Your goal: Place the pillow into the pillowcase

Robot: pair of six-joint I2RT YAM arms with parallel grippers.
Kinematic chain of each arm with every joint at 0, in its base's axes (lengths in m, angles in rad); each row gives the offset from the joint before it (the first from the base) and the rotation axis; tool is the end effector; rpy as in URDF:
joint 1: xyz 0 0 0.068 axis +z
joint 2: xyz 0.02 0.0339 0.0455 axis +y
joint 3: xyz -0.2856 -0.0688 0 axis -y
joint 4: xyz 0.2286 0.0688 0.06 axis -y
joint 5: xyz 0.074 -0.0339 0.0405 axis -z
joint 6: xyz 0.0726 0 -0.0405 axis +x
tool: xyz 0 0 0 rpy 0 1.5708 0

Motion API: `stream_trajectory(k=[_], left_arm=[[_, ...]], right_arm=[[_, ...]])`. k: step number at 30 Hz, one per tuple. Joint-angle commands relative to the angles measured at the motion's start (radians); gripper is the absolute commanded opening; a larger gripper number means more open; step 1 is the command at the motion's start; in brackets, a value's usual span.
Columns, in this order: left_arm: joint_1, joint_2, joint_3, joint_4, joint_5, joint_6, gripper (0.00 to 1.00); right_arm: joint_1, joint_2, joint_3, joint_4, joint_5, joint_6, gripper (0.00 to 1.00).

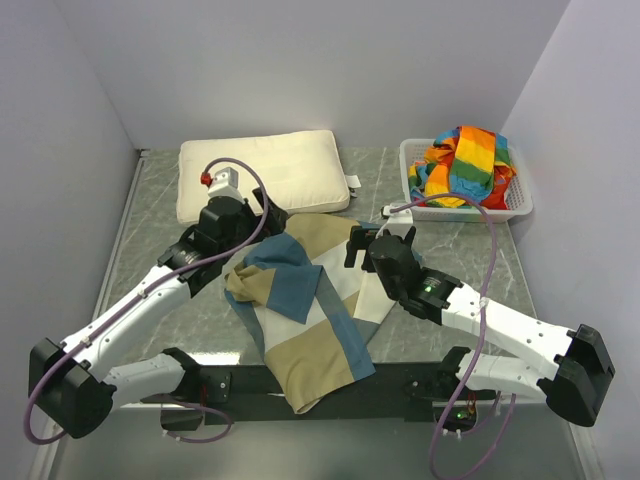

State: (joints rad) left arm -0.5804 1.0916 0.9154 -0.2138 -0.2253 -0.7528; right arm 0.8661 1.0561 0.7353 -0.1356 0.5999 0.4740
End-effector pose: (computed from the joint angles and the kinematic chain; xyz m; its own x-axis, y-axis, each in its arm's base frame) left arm 0.2245 -0.1278 0.3309 -0.4793 -0.4826 -0.7330 0.0466 0.8201 -0.5704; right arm 0.1838 0.1528 0.2879 -0.3912 0.1215 -0.9122 -0.1371 0.9725 0.1883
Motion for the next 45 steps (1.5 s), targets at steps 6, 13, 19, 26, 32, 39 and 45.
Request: stream_trajectory(k=[6, 13, 19, 26, 32, 39, 45], left_arm=[[-0.001, 0.005, 0.026, -0.054, -0.052, -0.032, 1.00], [0.019, 0.043, -0.018, -0.169, -0.158, -0.258, 0.99], [0.047, 0.074, -0.136, -0.127, -0.105, -0.336, 0.96], [0.030, 0.077, -0.211, -0.283, -0.190, -0.532, 0.95], [0.019, 0.048, -0.234, -0.388, -0.220, -0.649, 0.96], [0.007, -0.053, -0.242, -0.501, -0.259, -0.704, 0.98], [0.007, -0.070, -0.257, -0.518, -0.258, -0.704, 1.00]], right_arm=[[0.002, 0.019, 0.068, -0.018, -0.022, 0.008, 1.00], [-0.165, 0.143, 0.132, -0.076, -0.256, 0.025, 0.99], [-0.220, 0.263, 0.127, -0.016, -0.322, 0.038, 0.96], [-0.320, 0.435, 0.177, 0.028, -0.345, 0.045, 0.95], [-0.320, 0.615, 0.349, 0.064, -0.399, -0.014, 0.97], [-0.319, 0.808, 0.530, 0.071, -0.509, -0.119, 1.00], [-0.270, 0.870, 0.570, 0.128, -0.597, -0.164, 1.00]])
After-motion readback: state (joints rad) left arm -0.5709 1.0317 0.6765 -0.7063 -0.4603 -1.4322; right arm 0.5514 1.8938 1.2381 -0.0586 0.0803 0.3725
